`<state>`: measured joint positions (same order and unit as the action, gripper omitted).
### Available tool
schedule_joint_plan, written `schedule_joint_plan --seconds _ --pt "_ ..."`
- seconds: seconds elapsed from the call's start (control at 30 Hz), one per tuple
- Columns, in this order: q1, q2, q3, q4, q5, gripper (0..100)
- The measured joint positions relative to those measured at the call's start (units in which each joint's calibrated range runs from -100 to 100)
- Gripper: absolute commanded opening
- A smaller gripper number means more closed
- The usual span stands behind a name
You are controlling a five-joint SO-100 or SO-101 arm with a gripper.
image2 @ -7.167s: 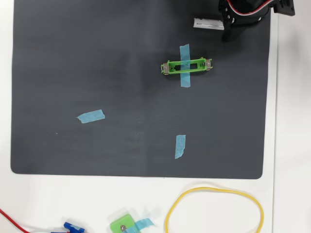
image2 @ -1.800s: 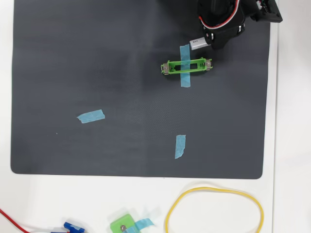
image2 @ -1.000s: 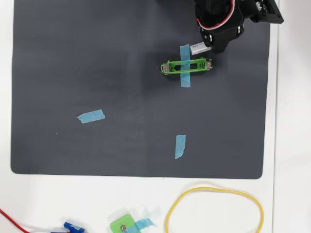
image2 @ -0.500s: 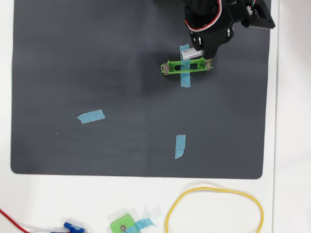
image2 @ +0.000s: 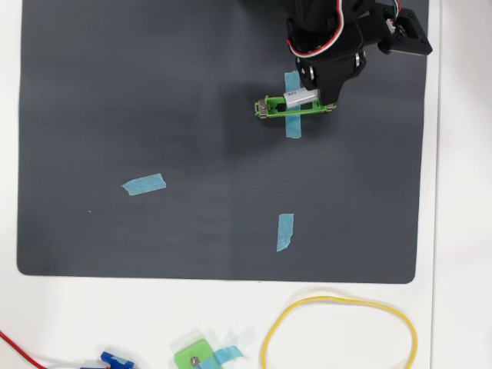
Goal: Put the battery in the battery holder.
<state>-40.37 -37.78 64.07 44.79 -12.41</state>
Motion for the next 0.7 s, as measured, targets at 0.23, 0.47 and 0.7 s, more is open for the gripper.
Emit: schedule_joint_plan --seconds 0.23,0.47,0.7 --pt "0.1 0.0 0.0 -0.7 0.0 0" --pt "0.2 0.0 0.0 -0.7 -0.8 0" --pt "0.7 0.0 0.0 -0.7 -0.9 0"
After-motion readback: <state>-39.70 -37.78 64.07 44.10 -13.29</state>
